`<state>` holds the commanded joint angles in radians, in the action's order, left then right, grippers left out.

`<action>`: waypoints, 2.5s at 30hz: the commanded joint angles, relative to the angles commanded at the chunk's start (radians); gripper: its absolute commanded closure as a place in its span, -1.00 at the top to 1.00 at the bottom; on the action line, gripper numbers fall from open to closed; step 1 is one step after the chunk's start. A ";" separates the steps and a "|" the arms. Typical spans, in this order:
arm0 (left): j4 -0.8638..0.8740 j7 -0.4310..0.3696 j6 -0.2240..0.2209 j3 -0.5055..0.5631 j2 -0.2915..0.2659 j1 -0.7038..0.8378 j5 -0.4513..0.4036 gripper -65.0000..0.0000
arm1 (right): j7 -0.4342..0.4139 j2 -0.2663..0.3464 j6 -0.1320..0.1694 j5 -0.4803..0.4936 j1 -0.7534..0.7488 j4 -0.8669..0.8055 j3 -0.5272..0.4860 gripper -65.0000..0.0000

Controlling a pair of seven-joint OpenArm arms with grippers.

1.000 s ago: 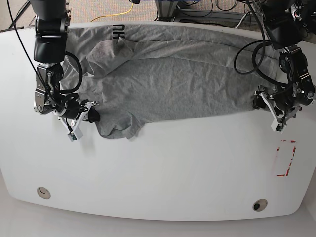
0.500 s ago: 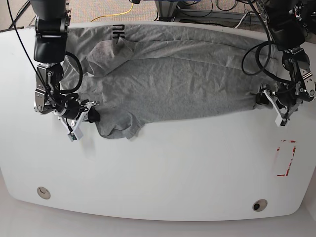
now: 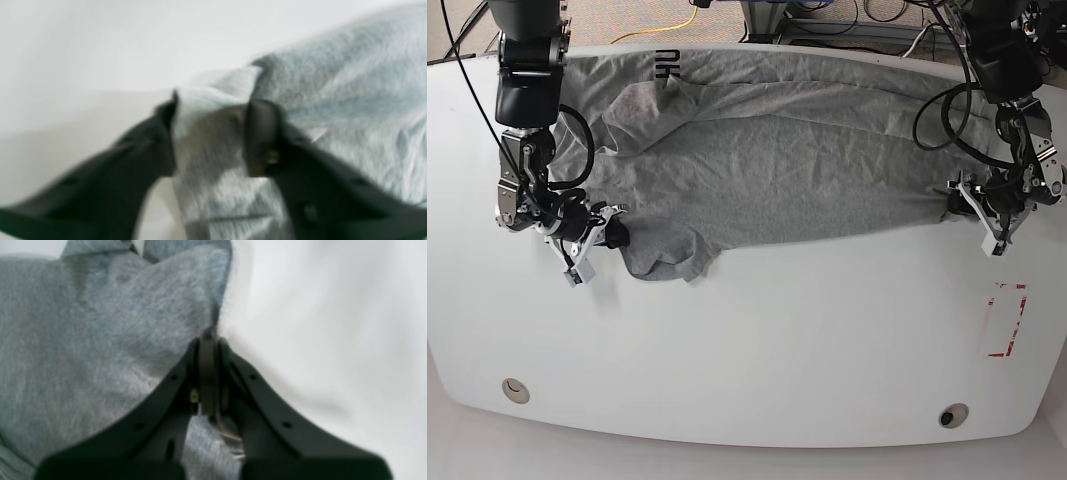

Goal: Layout the t-shirt on the table in an organized manner, then fold the t-shirt properly
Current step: 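Grasp the hem corners of the grey shirt with both grippers, then lift the hem and fold it over toward the folded edge with both grippers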

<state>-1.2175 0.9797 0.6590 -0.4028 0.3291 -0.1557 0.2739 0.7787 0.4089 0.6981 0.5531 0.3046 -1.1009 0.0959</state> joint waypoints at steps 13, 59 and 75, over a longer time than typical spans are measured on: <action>-0.196 0.023 0.039 -0.006 0.000 0.032 0.005 -0.68 | 0.000 0.000 0.000 0.000 0.000 -0.002 0.000 -0.95; -0.578 0.115 0.039 -0.025 0.051 0.270 0.003 -0.68 | 0.402 -0.066 0.000 0.002 -0.566 -0.896 0.198 -0.94; -0.578 0.118 0.039 -0.048 0.057 0.311 0.002 -0.66 | 0.402 -0.063 0.000 -0.002 -0.667 -0.896 0.196 -0.13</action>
<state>-1.7960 1.0978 0.6981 -0.4503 0.3859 0.1557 0.2754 1.1807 0.3460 0.6981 0.5516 -0.3629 -1.9970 0.2923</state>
